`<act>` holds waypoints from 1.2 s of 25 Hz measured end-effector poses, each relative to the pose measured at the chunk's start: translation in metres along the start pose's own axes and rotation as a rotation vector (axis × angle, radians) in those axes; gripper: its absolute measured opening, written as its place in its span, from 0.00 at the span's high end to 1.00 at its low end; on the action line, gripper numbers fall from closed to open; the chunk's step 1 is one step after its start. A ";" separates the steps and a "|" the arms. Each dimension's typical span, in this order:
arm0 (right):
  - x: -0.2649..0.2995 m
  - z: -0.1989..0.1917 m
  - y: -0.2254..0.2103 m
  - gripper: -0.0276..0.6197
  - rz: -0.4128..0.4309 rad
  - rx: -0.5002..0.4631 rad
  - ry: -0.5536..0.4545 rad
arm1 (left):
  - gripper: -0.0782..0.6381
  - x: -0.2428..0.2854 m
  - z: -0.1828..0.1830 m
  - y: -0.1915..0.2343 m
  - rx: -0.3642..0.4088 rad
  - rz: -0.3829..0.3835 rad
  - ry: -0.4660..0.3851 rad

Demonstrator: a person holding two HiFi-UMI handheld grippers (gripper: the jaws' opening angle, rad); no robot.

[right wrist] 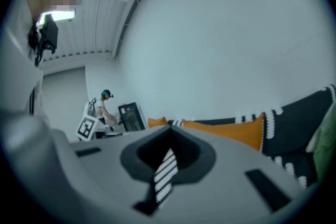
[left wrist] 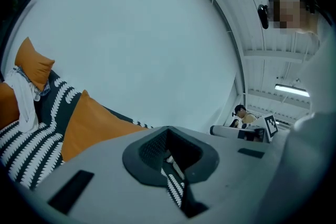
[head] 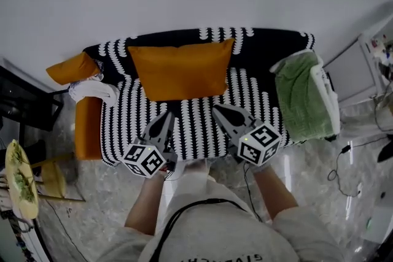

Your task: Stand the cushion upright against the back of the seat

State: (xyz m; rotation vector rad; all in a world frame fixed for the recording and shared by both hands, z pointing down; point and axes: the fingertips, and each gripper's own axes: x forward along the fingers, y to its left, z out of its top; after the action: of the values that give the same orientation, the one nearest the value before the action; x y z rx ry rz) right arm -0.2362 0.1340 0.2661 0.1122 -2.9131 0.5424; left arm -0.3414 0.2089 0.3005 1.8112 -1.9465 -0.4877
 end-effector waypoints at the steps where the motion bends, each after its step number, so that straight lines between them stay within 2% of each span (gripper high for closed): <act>1: -0.002 0.002 0.003 0.93 0.001 -0.002 -0.002 | 0.86 -0.001 0.002 -0.003 0.006 -0.003 -0.001; 10: -0.021 0.012 0.038 0.93 0.010 -0.015 -0.018 | 0.86 -0.014 0.014 -0.032 0.040 -0.026 0.012; 17: -0.037 0.015 0.055 0.93 0.000 0.009 -0.041 | 0.86 -0.032 0.013 -0.041 0.013 -0.033 0.016; 30: -0.053 0.001 0.080 0.93 -0.011 0.001 -0.020 | 0.86 -0.068 0.004 -0.042 -0.024 -0.003 0.009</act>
State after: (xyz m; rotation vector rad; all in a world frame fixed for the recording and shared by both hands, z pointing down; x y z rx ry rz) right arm -0.1927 0.2102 0.2279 0.1340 -2.9296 0.5436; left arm -0.3050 0.2733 0.2699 1.7980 -1.9244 -0.5009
